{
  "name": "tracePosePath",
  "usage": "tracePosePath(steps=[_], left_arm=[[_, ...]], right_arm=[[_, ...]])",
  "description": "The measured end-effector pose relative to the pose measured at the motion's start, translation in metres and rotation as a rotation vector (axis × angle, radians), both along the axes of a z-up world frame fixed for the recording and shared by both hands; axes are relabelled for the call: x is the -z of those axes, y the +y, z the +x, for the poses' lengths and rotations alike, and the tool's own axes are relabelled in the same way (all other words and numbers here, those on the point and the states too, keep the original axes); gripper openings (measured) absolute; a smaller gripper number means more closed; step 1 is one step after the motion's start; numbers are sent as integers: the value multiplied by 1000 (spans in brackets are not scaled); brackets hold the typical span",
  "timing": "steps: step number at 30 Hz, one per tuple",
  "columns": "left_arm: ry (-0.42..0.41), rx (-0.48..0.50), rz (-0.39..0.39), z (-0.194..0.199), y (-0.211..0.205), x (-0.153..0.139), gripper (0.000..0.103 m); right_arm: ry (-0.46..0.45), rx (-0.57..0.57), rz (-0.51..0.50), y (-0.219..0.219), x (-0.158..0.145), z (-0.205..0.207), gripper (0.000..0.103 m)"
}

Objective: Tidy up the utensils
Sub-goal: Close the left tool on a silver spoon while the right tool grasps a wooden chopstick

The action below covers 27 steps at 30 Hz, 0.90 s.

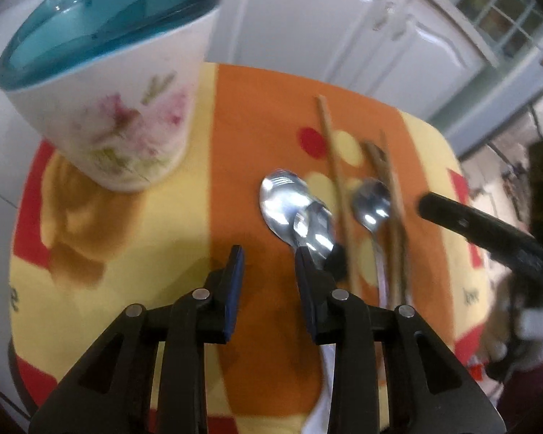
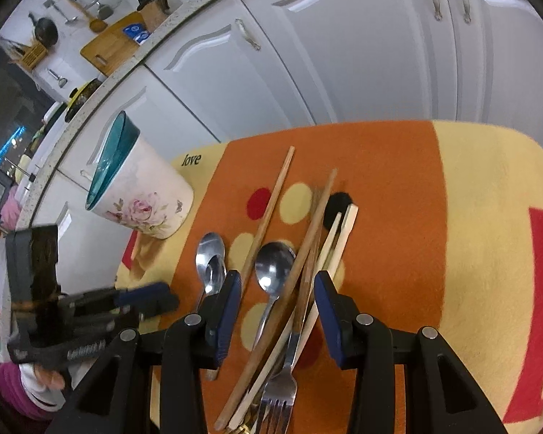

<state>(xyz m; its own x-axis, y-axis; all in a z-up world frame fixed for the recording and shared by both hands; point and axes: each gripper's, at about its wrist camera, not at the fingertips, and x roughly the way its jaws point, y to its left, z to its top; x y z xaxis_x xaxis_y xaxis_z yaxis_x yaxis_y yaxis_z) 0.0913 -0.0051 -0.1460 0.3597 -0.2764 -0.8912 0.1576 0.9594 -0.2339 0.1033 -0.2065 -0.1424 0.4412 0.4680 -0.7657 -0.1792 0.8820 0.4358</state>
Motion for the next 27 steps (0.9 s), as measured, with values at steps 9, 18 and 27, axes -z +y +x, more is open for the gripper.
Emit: tracePosePath(steps=[9, 18, 27], left_arm=[[-51, -33, 59, 24, -14, 13, 28], [-69, -37, 59, 36, -22, 15, 24], [-101, -5, 3, 21, -8, -12, 0]], right_arm=[[4, 10, -24, -2, 6, 27, 32], [49, 17, -35, 0, 25, 56, 13], [-60, 19, 36, -13, -17, 24, 9]])
